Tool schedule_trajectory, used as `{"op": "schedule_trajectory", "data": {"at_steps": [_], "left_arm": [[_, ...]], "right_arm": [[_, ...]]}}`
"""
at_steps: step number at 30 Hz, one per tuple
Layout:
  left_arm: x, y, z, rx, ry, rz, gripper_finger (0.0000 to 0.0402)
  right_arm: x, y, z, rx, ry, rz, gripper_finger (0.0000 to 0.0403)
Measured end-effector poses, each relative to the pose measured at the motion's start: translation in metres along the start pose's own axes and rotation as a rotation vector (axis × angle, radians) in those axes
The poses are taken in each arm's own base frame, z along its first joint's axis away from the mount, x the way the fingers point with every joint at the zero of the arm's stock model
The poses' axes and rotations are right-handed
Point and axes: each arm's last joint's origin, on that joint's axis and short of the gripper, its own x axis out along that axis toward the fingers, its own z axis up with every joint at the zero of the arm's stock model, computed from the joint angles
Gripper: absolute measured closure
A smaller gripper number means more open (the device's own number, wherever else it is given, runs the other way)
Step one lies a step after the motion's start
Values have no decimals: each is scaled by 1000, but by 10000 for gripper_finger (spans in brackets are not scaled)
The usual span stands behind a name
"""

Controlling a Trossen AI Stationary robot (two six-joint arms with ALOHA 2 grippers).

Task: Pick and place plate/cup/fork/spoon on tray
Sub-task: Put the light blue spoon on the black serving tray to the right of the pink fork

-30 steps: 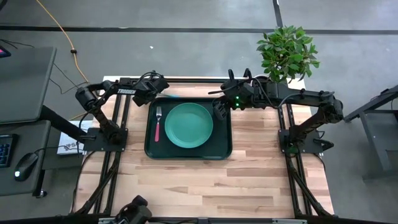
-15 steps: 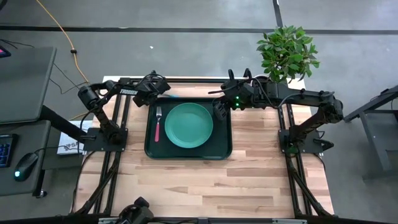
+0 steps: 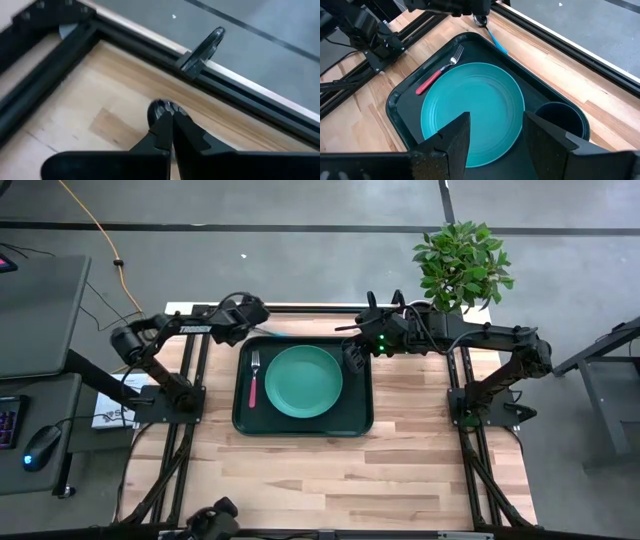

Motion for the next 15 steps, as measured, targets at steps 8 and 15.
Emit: {"op": "schedule_trajectory", "data": {"at_steps": [8, 15], "left_arm": [[7, 4, 6, 117, 110, -16, 390], [4, 6, 1, 123, 163, -15, 333]], "right_arm": [[0, 1, 1, 3, -15, 10, 230], [0, 1, 3, -2, -39, -6, 230]]}}
